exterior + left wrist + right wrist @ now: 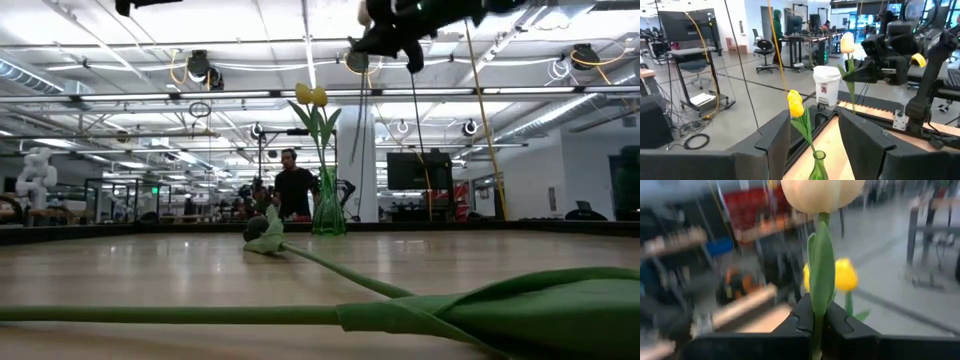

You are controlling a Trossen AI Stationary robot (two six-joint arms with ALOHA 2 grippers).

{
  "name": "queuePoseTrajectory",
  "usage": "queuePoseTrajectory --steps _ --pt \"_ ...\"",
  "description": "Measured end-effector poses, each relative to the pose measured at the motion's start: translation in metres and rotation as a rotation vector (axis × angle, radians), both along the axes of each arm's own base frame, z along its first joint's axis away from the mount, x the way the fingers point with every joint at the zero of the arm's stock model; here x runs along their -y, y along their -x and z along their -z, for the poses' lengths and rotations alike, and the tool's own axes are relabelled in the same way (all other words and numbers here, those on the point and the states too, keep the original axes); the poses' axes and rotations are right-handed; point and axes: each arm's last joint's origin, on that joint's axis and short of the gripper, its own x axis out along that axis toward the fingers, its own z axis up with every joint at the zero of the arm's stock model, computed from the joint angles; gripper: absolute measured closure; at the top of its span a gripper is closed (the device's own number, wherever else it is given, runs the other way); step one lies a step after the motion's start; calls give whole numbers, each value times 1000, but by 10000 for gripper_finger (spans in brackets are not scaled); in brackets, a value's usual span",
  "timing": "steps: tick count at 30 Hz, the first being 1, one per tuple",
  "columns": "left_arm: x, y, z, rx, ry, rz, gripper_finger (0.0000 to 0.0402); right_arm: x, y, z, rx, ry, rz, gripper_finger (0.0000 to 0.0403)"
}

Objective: Sort flowers into vase by color
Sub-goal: Put the top light yellow flower into the green vase

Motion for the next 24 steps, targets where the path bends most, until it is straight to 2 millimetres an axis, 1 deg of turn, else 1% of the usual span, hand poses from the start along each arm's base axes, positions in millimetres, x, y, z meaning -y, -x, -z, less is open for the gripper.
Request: queuePoseTrajectory --steps 2,4,6,9,11,15,21,24 --pt "0 0 0 -2 -1 -1 226 4 4 17 119 61 16 401" --pt "-1 -1 0 -4 -1 -8 226 9 5 28 234 117 28 401" --pt "-2 -2 1 -8 1 -14 226 14 2 37 264 159 38 401" --pt "-2 -3 1 -10 3 -20 226 20 -8 46 235 190 18 401" --pt "-3 -2 1 -10 3 -27 226 23 -13 42 237 213 2 401" --pt "-3 -2 1 -9 4 -31 226 29 -16 24 222 267 18 401" --pt "-3 -2 1 -9 5 -51 226 38 -22 7 111 248 -22 401" --pt "-3 -2 1 -12 7 -60 226 40 -23 7 29 233 -24 401"
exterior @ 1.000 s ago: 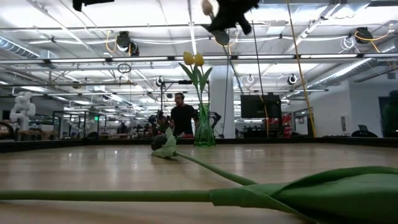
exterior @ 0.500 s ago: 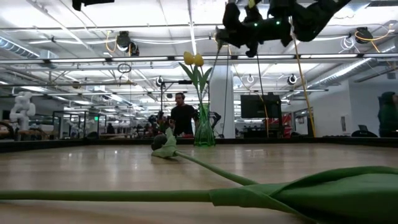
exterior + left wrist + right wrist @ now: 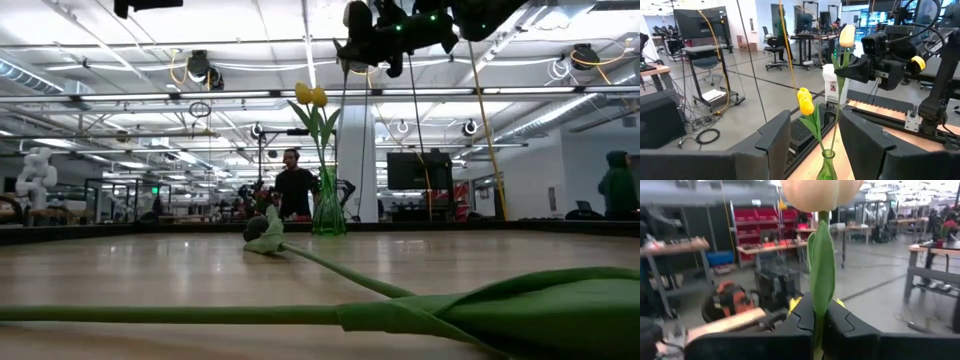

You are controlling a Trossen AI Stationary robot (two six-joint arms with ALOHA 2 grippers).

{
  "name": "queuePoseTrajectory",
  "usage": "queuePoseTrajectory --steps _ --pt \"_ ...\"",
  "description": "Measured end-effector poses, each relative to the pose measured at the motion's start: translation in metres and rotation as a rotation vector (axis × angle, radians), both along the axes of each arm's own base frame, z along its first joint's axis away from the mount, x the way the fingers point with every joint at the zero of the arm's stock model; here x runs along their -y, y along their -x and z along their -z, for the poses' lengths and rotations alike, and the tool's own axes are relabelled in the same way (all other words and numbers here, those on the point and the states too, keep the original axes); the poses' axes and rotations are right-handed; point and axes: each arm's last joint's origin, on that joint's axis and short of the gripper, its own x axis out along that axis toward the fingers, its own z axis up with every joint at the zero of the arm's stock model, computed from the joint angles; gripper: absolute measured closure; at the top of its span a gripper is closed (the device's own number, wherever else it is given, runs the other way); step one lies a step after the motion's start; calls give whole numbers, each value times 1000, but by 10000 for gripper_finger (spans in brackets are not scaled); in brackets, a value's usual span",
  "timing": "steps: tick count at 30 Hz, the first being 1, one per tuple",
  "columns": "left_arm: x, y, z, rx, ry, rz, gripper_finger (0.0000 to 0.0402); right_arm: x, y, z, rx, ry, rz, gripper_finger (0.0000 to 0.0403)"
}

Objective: Sort flowers into vase by color
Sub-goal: Put the top light yellow flower into the green vase

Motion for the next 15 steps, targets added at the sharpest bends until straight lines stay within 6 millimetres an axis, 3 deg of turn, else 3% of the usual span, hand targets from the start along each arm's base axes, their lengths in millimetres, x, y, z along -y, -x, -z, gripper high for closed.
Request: queuePoseTrajectory --steps 6,15 --pt "0 0 0 -2 2 -17 226 1 1 -4 6 34 6 401" --pt "-2 -2 1 -10 8 -20 226 3 -4 6 -52 13 3 401"
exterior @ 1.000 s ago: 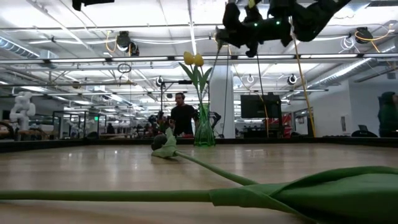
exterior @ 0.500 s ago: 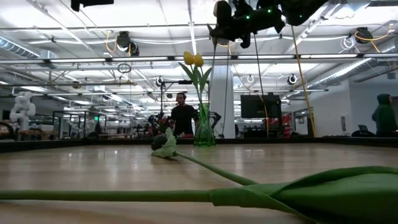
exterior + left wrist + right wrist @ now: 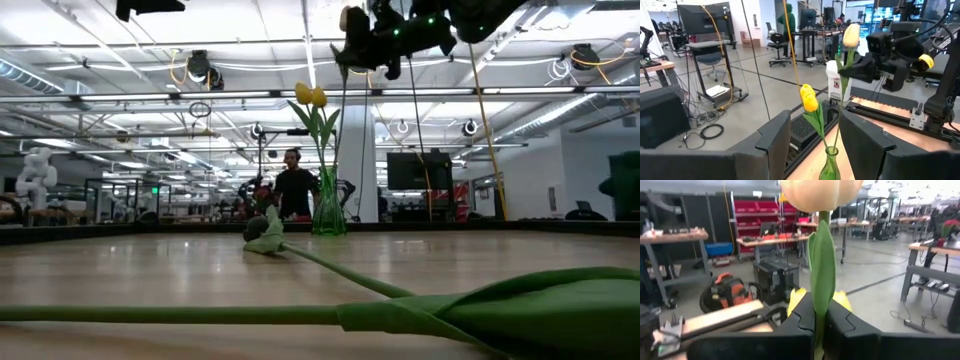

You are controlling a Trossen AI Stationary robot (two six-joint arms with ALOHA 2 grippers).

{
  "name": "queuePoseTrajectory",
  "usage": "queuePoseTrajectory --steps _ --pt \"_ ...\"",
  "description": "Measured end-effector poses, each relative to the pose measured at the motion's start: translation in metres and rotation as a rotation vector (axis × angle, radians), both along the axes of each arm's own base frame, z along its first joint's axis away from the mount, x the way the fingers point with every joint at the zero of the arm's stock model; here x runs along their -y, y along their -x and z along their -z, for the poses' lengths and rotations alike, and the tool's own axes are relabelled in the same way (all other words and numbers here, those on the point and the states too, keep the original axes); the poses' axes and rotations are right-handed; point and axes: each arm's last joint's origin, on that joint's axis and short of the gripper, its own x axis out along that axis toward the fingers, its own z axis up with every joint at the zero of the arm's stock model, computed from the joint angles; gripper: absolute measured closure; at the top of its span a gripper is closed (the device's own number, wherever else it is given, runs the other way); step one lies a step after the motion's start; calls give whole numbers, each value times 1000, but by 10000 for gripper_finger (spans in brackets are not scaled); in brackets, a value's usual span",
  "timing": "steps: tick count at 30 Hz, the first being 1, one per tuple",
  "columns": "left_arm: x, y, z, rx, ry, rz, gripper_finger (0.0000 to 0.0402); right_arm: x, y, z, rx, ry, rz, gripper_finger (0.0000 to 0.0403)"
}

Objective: Sort flowers into vase by color
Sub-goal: Put the top light yellow flower into the green vase

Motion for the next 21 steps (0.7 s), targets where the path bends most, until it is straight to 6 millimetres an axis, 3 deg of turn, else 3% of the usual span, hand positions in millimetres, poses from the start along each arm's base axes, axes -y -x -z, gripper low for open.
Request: queuePoseTrajectory --steps 10,21 --pt "-2 -3 1 -7 11 0 226 7 -33 43 -45 -9 -94 401" --pt "-2 -3 3 -19 20 0 226 14 -47 78 -131 -63 -90 401"
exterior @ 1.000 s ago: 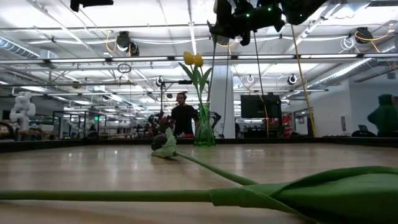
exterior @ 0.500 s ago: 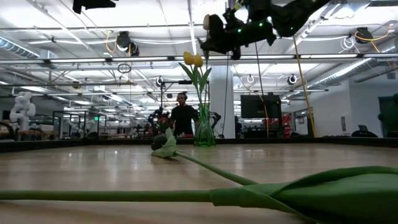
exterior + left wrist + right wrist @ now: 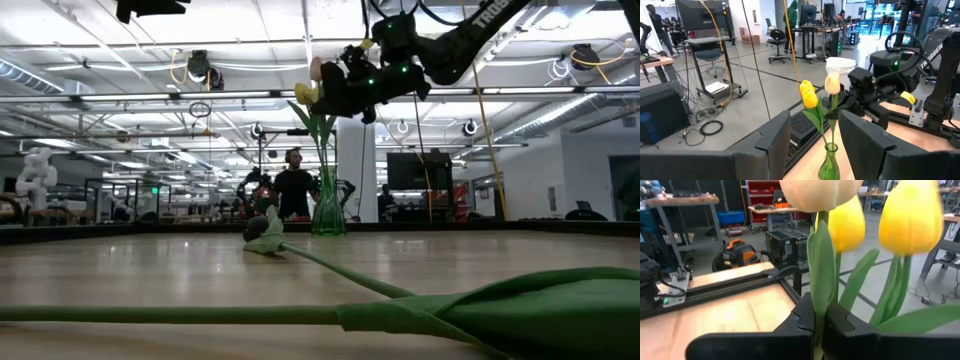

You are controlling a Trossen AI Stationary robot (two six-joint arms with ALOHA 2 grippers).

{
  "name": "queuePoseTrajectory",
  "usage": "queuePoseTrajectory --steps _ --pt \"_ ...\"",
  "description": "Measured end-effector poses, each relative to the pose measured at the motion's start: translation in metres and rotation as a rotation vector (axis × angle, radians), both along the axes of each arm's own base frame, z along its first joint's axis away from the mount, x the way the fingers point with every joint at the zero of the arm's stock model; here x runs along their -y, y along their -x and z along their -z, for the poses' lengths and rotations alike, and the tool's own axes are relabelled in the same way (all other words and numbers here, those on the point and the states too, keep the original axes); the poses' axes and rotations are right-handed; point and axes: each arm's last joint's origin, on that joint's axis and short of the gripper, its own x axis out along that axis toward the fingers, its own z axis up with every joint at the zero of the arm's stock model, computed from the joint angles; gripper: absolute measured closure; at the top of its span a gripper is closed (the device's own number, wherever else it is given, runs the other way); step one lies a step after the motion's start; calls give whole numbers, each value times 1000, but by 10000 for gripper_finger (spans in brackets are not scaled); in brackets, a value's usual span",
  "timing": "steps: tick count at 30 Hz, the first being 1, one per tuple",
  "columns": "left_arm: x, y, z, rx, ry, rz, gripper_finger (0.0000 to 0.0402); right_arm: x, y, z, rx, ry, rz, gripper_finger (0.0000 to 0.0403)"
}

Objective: Sort flowers into vase by color
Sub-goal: Put the top light yellow flower into the green vase

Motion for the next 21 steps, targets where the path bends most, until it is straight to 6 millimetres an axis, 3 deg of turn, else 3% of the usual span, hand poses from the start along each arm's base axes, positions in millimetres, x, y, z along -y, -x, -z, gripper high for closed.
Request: queuePoseTrajectory --steps 9,21 --pt "0 0 0 1 -1 0 226 4 1 4 -21 -19 12 393" --pt "0 0 0 1 -2 0 226 3 9 -5 -26 -71 22 271"
